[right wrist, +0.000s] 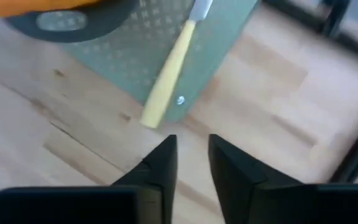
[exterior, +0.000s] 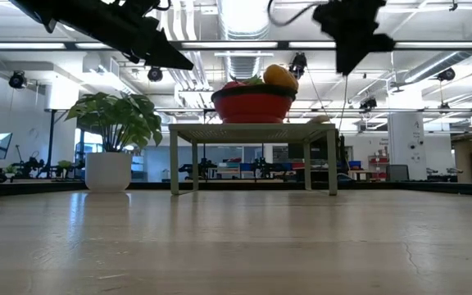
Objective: Pick & Place Fruit
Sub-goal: Return to Home Position
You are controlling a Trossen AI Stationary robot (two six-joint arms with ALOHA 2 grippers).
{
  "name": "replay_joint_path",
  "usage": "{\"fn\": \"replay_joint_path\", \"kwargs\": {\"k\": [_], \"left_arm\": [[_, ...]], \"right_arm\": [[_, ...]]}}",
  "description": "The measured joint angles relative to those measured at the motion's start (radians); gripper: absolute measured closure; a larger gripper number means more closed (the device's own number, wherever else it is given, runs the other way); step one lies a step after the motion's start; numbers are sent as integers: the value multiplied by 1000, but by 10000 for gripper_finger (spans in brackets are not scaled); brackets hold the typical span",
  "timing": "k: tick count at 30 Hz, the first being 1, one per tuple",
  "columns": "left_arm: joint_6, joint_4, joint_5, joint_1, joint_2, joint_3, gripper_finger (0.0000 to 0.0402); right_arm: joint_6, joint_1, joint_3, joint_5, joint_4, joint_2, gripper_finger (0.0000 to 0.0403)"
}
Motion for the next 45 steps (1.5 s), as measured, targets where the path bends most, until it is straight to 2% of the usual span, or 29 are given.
{"fn": "replay_joint_path", "kwargs": {"k": [5,7,15,19,22,25,30,33,35,40,45], "left_arm": [[0,-1,0,0,0,0,179],[0,-1,0,0,0,0,179],[0,-1,0,0,0,0,179],[0,-1,0,0,0,0,179],[0,-1,0,0,0,0,179],[0,-1,0,0,0,0,179],[0,-1,0,0,0,0,179],[0,-1,0,0,0,0,179],[0,-1,0,0,0,0,179],[0,-1,0,0,0,0,179],[0,-2,0,0,0,0,179]], "right_arm": [[-176,31,-1,116,19,-158,380],[-238,54,-11,159,77,-230,390],[-452,94,-150,26,398,-434,394],[-571,122,-320,19,581,-496,394],[-662,125,-474,-92,803,-534,394],[-631,126,-580,-190,877,-569,394],[-528,125,-688,-187,874,-580,394],[-544,122,-722,-190,850,-595,394],[-574,123,-769,-191,910,-624,394],[-608,157,-955,-191,1067,-853,394],[-657,203,-1130,-189,1097,-1099,394]]}}
